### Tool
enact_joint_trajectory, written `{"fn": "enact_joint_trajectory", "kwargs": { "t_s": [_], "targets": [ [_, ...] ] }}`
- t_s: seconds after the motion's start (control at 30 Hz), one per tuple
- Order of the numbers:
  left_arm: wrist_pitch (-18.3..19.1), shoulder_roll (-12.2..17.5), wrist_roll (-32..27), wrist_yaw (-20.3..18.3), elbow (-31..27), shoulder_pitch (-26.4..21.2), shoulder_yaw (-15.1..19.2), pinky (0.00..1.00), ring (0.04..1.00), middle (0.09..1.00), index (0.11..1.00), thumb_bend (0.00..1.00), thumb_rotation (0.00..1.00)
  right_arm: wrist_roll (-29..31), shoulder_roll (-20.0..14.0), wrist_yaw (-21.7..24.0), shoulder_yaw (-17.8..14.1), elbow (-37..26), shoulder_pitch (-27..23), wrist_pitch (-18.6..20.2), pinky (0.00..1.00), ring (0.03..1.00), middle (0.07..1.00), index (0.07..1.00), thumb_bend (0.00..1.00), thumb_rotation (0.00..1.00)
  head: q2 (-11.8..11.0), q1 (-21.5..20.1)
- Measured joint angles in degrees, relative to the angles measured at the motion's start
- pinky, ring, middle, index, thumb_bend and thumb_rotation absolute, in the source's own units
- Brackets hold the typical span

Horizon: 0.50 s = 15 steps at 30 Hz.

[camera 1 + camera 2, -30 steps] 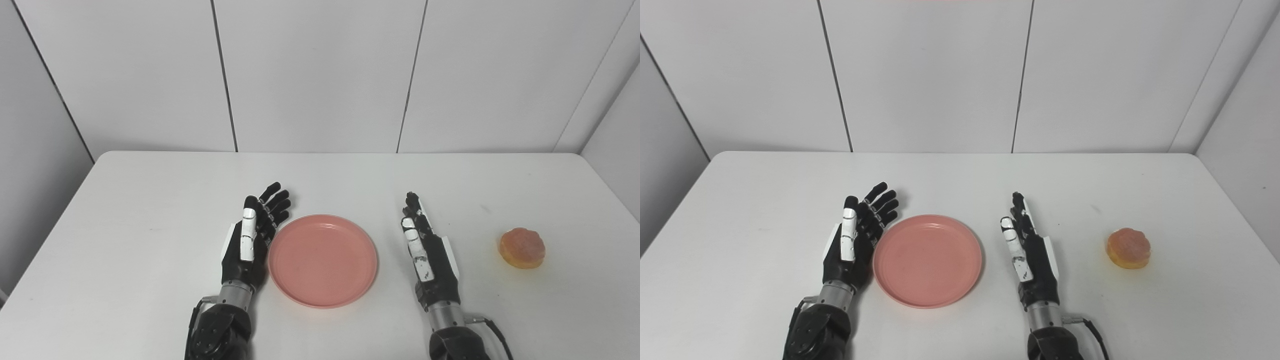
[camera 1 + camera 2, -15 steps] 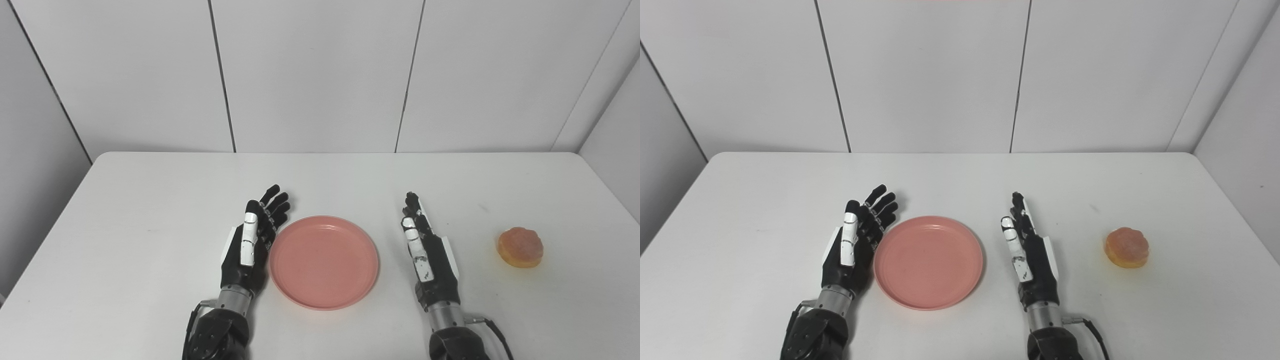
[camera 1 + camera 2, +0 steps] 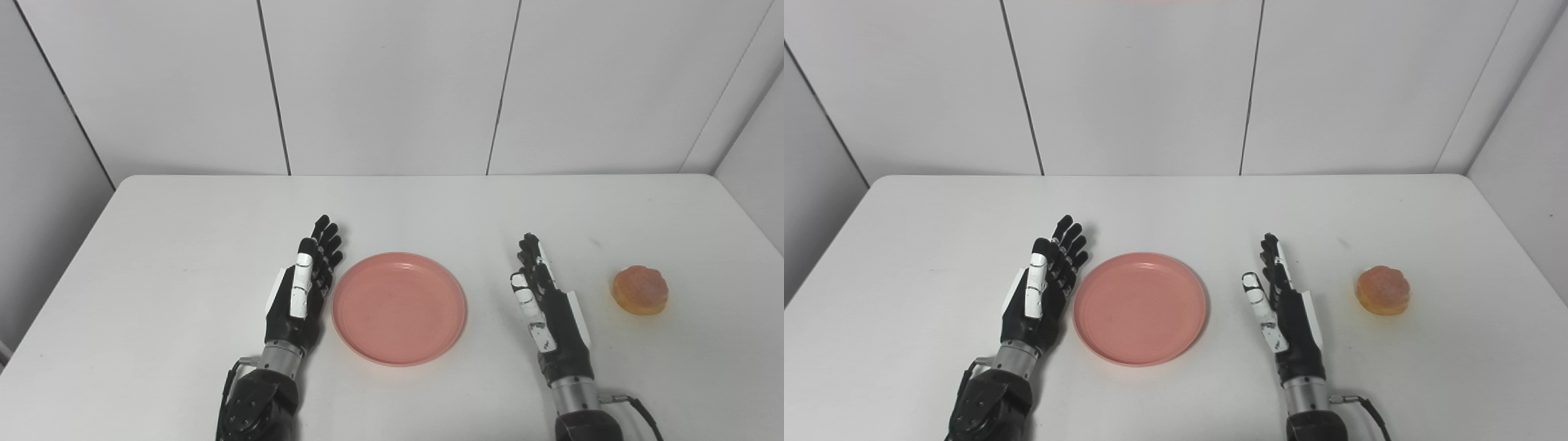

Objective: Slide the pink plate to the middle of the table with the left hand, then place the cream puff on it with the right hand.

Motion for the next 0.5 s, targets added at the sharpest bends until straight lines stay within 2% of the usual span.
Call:
{"fn": "enact_joint_trajectory", "kwargs": {
  "t_s": [0.07, 0.1, 0.2, 0.3, 0.37, 0.5],
  "targets": [
    [-0.1, 0.4, -0.1, -0.2, 0.6, -0.5, 0.2, 1.0, 1.0, 1.0, 0.986, 0.7, 0.97, -1.4, -1.1, -0.3, -0.9, -1.0, 0.6, 0.3, 0.96, 0.975, 0.982, 0.986, 0.67, 0.89, 0.1, -0.5],
    [-0.1, 0.5, -0.1, -0.2, 0.8, -0.8, 0.3, 1.0, 1.0, 1.0, 0.984, 0.7, 0.97, -2.1, -1.6, -0.4, -1.3, -1.5, 0.8, 0.6, 0.95, 0.972, 0.981, 0.981, 0.66, 0.86, 0.4, -1.9],
    [-0.1, 0.6, -0.3, -0.2, 0.9, -1.0, 0.7, 1.0, 1.0, 1.0, 0.983, 0.7, 0.97, -6.0, -2.9, -2.0, -3.1, -4.4, 1.0, 3.4, 0.91, 0.953, 0.96, 0.963, 0.66, 0.84, 0.5, -2.6],
    [-0.1, 0.7, -0.4, -0.2, 1.0, -1.1, 0.8, 1.0, 1.0, 0.998, 0.982, 0.69, 1.0, -8.9, -3.9, -3.2, -4.3, -7.3, 0.1, 5.5, 0.86, 0.917, 0.937, 0.951, 0.69, 0.74, 0.7, -3.8],
    [-0.1, 0.7, -0.5, -0.2, 1.4, -1.4, 0.7, 1.0, 1.0, 0.997, 0.981, 0.69, 1.0, -10.4, -4.5, -3.3, -4.8, -9.0, -0.8, 7.1, 0.85, 0.912, 0.934, 0.949, 0.71, 0.71, 0.9, -4.5],
    [-0.2, 0.8, -1.4, -0.7, 1.8, -1.7, 0.9, 1.0, 1.0, 1.0, 0.981, 0.69, 0.98, -11.2, -5.7, -3.1, -6.0, -11.2, -2.2, 10.4, 0.83, 0.904, 0.92, 0.926, 0.75, 0.48, 0.8, -6.1]
  ]
}}
